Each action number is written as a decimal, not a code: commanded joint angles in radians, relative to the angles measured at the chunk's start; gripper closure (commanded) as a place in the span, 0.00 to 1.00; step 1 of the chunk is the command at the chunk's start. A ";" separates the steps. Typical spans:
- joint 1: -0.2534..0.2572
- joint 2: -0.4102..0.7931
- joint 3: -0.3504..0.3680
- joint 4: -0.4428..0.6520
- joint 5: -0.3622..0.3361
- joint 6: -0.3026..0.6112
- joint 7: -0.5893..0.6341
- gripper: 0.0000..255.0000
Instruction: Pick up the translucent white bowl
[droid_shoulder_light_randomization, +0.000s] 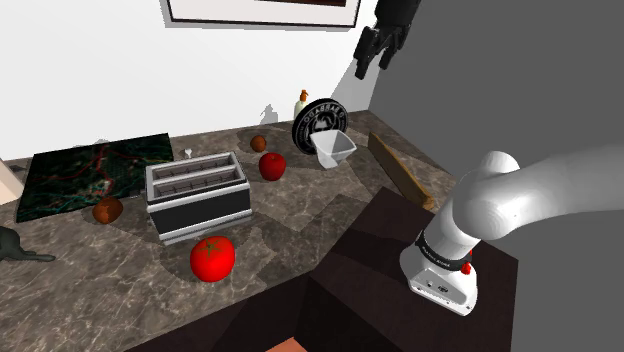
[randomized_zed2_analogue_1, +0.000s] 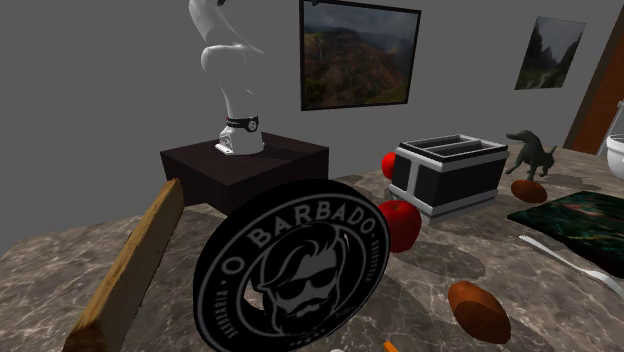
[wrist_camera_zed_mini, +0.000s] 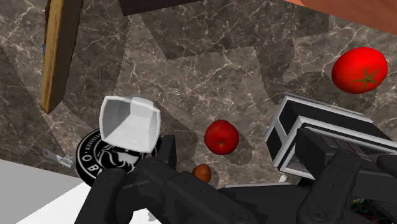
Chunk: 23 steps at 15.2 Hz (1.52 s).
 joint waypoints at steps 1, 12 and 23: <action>0.000 0.000 0.000 0.000 0.000 0.000 0.000 0.00; -0.045 0.130 -0.073 -0.242 -0.096 0.392 -0.046 0.00; -0.117 0.456 -0.142 -0.307 -0.213 0.809 -0.057 0.00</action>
